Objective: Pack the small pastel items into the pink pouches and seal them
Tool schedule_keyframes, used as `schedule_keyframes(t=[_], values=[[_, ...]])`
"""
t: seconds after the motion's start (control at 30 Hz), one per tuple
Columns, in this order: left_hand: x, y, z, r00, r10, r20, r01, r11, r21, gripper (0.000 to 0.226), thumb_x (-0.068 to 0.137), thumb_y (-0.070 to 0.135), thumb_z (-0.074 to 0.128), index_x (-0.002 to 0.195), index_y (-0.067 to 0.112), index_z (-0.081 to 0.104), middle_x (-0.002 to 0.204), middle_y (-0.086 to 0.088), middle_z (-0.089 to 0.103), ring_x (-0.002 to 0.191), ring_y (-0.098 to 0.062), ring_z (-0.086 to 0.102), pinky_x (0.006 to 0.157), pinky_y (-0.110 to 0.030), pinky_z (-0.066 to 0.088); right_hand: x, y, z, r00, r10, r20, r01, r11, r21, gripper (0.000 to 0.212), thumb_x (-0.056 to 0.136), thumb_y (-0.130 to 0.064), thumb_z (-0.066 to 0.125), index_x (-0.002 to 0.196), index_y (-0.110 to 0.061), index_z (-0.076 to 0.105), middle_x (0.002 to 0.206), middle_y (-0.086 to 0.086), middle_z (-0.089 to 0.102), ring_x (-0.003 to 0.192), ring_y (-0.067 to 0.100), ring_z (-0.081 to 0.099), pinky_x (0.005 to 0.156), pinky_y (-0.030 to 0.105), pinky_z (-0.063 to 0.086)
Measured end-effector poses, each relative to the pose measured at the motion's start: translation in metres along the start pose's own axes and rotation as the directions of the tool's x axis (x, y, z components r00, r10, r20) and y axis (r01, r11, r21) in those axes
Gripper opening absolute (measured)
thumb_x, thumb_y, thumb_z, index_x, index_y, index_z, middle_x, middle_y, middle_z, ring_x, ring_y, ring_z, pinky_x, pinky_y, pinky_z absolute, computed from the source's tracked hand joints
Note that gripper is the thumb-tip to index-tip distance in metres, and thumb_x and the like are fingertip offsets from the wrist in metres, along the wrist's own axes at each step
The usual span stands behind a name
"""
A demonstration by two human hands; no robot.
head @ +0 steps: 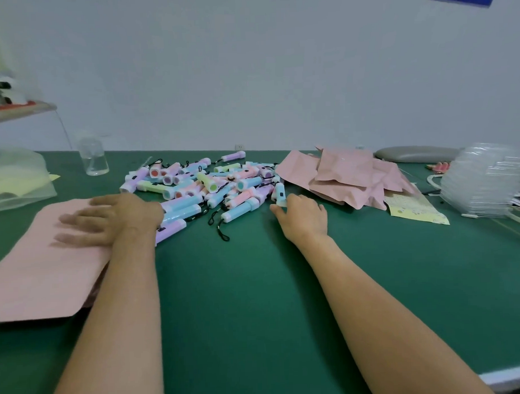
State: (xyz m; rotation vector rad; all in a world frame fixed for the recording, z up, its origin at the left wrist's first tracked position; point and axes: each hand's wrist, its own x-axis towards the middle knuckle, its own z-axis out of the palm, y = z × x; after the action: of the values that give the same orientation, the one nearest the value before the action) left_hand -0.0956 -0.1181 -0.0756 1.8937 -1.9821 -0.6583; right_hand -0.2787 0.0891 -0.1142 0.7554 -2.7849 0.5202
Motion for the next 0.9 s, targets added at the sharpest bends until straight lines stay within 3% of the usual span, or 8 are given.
schedule_keyframes(t=[0.13,0.43,0.57,0.63,0.7,0.8,0.87,0.9], values=[[-0.007,-0.004,0.009,0.999,0.044,0.024,-0.045,0.998,0.042,0.093,0.104,0.039,0.056,0.162,-0.008,0.001,0.170,-0.034,-0.001,0.158,-0.051,-0.007,0.120,-0.076,-0.008,0.000,-0.001,-0.002,1.000,0.010,-0.004,-0.010,1.000,0.008,0.042,0.105,-0.053,0.043,0.109,-0.015,0.060,0.113,0.005,0.066,0.113,0.028,0.059,0.111,0.052,0.038],[-0.016,0.011,0.001,0.986,0.164,0.008,-0.164,0.986,0.012,0.073,0.103,0.012,0.047,0.161,-0.012,0.010,0.170,-0.033,0.008,0.160,-0.045,0.001,0.120,-0.073,-0.006,-0.003,-0.002,-0.004,0.999,-0.005,0.036,0.006,1.000,-0.015,0.044,0.105,-0.055,0.044,0.115,-0.015,0.061,0.118,0.005,0.064,0.117,0.028,0.057,0.114,0.054,0.035],[-0.027,0.013,-0.006,0.931,0.271,-0.244,-0.302,0.949,-0.095,0.057,0.100,0.003,0.054,0.153,-0.011,0.035,0.152,-0.033,0.048,0.144,-0.046,0.044,0.125,-0.068,0.010,-0.003,-0.003,-0.005,0.999,-0.003,0.049,0.005,0.999,-0.035,0.045,0.105,-0.056,0.043,0.116,-0.016,0.060,0.121,0.005,0.064,0.118,0.028,0.057,0.114,0.053,0.036],[-0.033,0.017,-0.013,0.839,0.318,-0.441,-0.432,0.882,-0.187,0.041,0.101,-0.002,0.050,0.142,-0.008,0.048,0.124,-0.028,0.068,0.118,-0.046,0.062,0.120,-0.064,0.031,-0.002,-0.004,-0.004,0.998,-0.005,0.055,0.007,0.999,-0.038,0.047,0.104,-0.057,0.043,0.119,-0.015,0.059,0.122,0.005,0.063,0.119,0.028,0.057,0.113,0.053,0.037],[-0.043,0.022,-0.017,0.688,0.326,-0.648,-0.636,0.701,-0.323,0.033,0.108,0.002,0.045,0.139,-0.006,0.054,0.112,-0.026,0.074,0.103,-0.040,0.067,0.110,-0.061,0.045,-0.004,-0.004,-0.004,0.999,0.001,0.041,0.000,0.999,-0.038,0.049,0.104,-0.058,0.042,0.123,-0.015,0.056,0.124,0.006,0.063,0.119,0.029,0.057,0.110,0.052,0.040],[-0.068,0.033,-0.007,0.389,0.351,-0.852,-0.894,0.365,-0.258,0.036,0.110,0.012,0.050,0.140,-0.004,0.060,0.121,-0.020,0.075,0.100,-0.017,0.066,0.119,-0.056,0.042,-0.004,-0.005,-0.006,0.982,-0.059,-0.180,0.086,0.986,0.141,0.045,0.107,-0.051,0.042,0.113,-0.011,0.062,0.112,0.008,0.067,0.102,0.028,0.062,0.091,0.044,0.049],[-0.083,0.039,0.010,0.266,0.433,-0.861,-0.958,0.217,-0.187,0.038,0.108,0.012,0.055,0.145,0.002,0.059,0.128,-0.014,0.073,0.108,-0.018,0.068,0.121,-0.059,0.037,-0.004,-0.007,-0.012,0.961,-0.008,-0.275,0.173,0.795,0.581,0.049,0.107,-0.048,0.044,0.091,-0.008,0.069,0.087,0.008,0.071,0.076,0.025,0.065,0.071,0.038,0.051],[-0.090,0.040,0.020,0.210,0.502,-0.839,-0.977,0.146,-0.157,0.039,0.106,0.007,0.057,0.146,0.005,0.059,0.133,-0.012,0.071,0.114,-0.021,0.070,0.121,-0.063,0.036,-0.005,-0.011,-0.016,0.981,0.043,-0.189,0.134,0.552,0.823,0.057,0.105,-0.053,0.042,0.085,-0.008,0.070,0.079,0.009,0.072,0.066,0.024,0.066,0.063,0.035,0.052]])
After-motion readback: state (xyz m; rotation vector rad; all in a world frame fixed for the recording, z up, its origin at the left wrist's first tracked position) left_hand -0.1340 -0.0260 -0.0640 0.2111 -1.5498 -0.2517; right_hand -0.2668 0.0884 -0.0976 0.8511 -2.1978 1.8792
